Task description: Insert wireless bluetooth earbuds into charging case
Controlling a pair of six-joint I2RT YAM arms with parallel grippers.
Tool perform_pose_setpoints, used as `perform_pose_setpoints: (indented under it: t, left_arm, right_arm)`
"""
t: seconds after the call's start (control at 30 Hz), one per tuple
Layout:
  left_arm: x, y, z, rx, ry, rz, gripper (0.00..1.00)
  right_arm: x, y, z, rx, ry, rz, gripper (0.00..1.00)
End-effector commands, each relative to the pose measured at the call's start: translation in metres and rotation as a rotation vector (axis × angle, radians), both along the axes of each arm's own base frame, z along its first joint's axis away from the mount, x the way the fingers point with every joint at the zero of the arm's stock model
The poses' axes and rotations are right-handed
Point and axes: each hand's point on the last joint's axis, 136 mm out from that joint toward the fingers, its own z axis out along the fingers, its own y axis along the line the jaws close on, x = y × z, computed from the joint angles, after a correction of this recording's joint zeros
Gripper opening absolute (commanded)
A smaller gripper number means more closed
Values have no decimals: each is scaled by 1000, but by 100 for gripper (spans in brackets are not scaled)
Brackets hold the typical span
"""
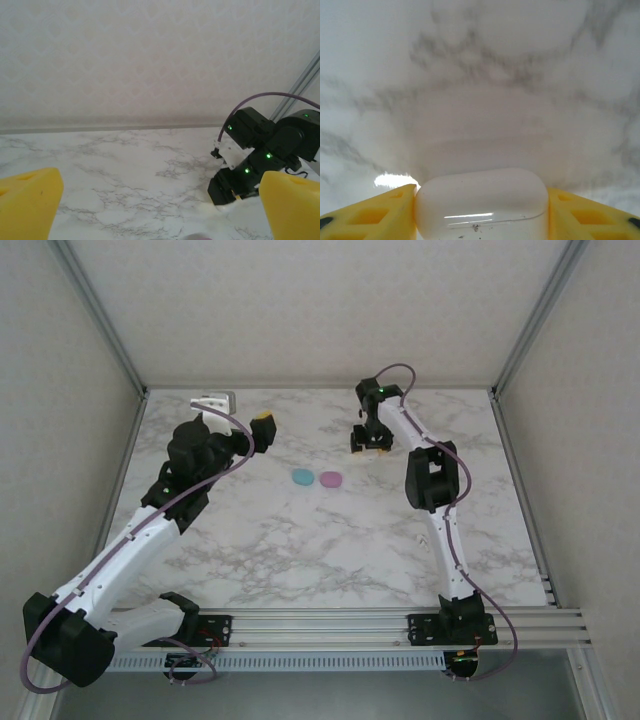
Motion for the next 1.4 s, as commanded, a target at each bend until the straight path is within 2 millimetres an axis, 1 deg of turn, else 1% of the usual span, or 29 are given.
perform_pose_setpoints:
  t: [0.0, 0.13, 0.37, 0.43, 0.57, 0.63, 0.77, 0.87, 0.97, 1.07, 1.2, 1.27, 1.37]
  left_arm:
    - [-2, 3, 15, -39, -17, -3, 100]
    - [-2, 5, 14, -39, -19, 4, 100]
    - [0, 7, 10, -38, -13, 6, 100]
    - [1, 7, 8, -39, -10, 2, 100]
    - [4, 6, 6, -47, -5, -2, 100]
    - [5, 5, 5, -50, 0, -5, 100]
    - [7, 5, 3, -57, 5, -2, 100]
    - [7, 5, 2, -61, 9, 0, 100]
    - [8, 6, 0, -60, 12, 2, 100]
    - [9, 6, -2, -62, 19, 6, 100]
    - [10, 7, -2, -76, 17, 16, 100]
    - [11, 7, -2, -81, 15, 17, 100]
    - [13, 7, -3, -78, 22, 20, 100]
  right_arm:
    - [-30, 5, 30, 38, 14, -78, 57]
    - [-65, 7, 31, 48, 43, -148, 58]
    - [-125, 13, 22, 23, 93, -188, 59]
    - [-137, 13, 22, 13, 88, -200, 59]
    - [-161, 22, 22, 32, 99, -229, 59]
    - [-171, 20, 20, 12, 98, -272, 59]
    - [-187, 20, 10, 42, 100, -396, 58]
    - [-196, 21, 6, 69, 104, -441, 58]
    - [-203, 27, 3, 99, 124, -447, 58]
    - [-211, 29, -1, 88, 144, -441, 58]
    - [-219, 33, -3, 91, 165, -435, 61]
    - [-222, 36, -3, 96, 177, -433, 64]
    - [-230, 45, -1, 148, 210, -438, 69]
